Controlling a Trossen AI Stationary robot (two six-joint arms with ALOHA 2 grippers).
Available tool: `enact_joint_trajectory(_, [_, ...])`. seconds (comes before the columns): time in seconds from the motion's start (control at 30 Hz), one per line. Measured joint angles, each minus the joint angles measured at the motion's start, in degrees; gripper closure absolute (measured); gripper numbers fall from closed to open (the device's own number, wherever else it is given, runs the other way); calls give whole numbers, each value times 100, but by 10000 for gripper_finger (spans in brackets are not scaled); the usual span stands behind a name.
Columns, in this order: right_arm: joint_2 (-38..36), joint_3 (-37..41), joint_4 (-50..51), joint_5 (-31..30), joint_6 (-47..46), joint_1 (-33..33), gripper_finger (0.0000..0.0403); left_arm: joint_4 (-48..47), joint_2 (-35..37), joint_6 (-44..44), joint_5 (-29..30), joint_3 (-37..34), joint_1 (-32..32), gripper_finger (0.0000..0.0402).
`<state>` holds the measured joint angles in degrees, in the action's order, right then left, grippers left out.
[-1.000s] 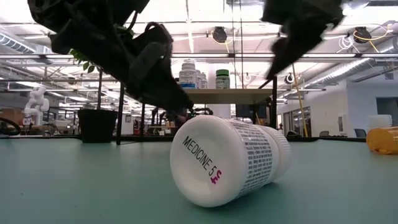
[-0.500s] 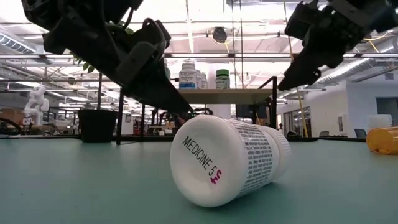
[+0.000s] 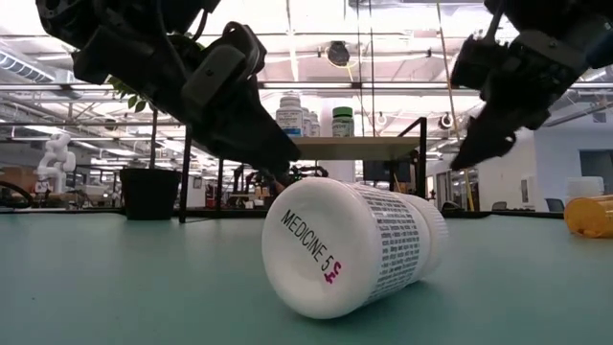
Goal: Pick and place medicine bottles onto shelf by color
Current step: Put the white pill bottle on the shelf
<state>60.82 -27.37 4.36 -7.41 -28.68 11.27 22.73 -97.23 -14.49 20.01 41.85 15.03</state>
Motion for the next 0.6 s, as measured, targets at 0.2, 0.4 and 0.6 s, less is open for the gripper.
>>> enact_joint_trajectory(0.2, [-230, -466, 1737, -3, -523, -2, 166, -12, 2, 71, 0, 0, 0, 60])
enact_joint_trajectory(0.4, [-250, -1144, 3858, -3, -1125, -2, 187, -14, 2, 80, 0, 0, -4, 60])
enact_joint_trajectory(0.6, [-250, -1225, 5240, -1, -1663, -7, 192, -22, 4, 65, 0, 0, -4, 60])
